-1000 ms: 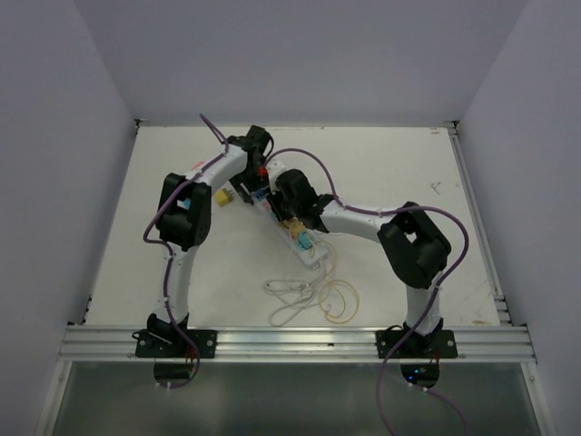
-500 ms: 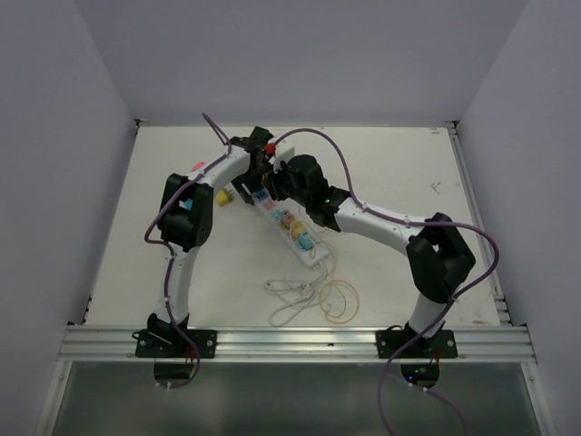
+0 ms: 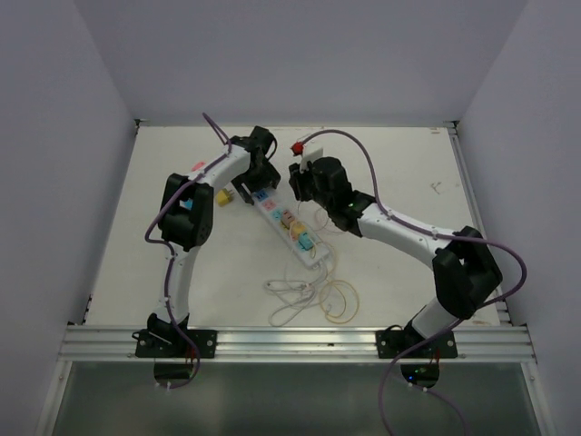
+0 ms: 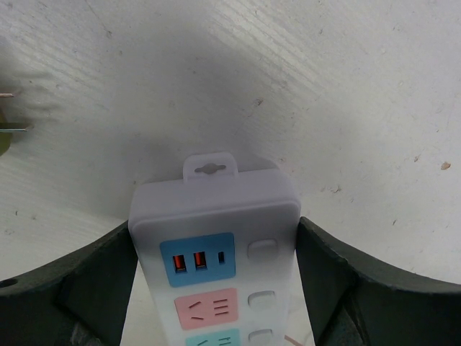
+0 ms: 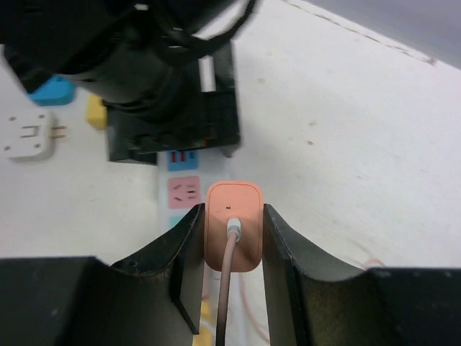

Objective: Pull the plug off the socket

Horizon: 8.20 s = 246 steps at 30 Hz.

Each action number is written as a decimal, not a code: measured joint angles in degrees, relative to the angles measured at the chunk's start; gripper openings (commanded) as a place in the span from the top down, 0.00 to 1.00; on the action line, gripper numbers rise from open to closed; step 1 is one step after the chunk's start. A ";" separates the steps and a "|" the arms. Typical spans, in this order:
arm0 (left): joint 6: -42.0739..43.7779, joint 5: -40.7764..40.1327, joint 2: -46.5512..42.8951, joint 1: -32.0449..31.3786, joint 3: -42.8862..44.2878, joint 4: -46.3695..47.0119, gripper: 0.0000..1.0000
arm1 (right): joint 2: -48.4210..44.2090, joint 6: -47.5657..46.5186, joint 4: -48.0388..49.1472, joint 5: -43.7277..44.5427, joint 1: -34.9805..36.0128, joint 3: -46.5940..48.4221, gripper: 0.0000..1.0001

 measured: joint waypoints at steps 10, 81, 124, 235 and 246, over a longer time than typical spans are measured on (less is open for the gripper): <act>0.11 0.00 -0.02 0.02 -0.09 0.09 1.00 | -3.19 12.37 -2.97 -0.92 -19.28 -7.37 1.00; 0.42 -0.15 -0.83 0.00 -1.46 1.38 1.00 | 13.00 -3.19 -34.42 -12.02 -0.55 17.18 0.26; 0.28 -1.73 -0.83 -0.44 -1.46 1.25 1.00 | 19.10 2.05 -33.03 -3.45 3.04 18.56 1.00; 8.48 -1.29 -34.05 0.48 -29.55 5.40 0.00 | -24.65 22.67 -19.78 -24.39 -39.89 -21.77 0.05; -0.04 -2.60 -16.28 -5.46 -19.69 5.79 0.00 | -25.57 21.99 -20.33 -27.50 -39.52 -22.86 0.05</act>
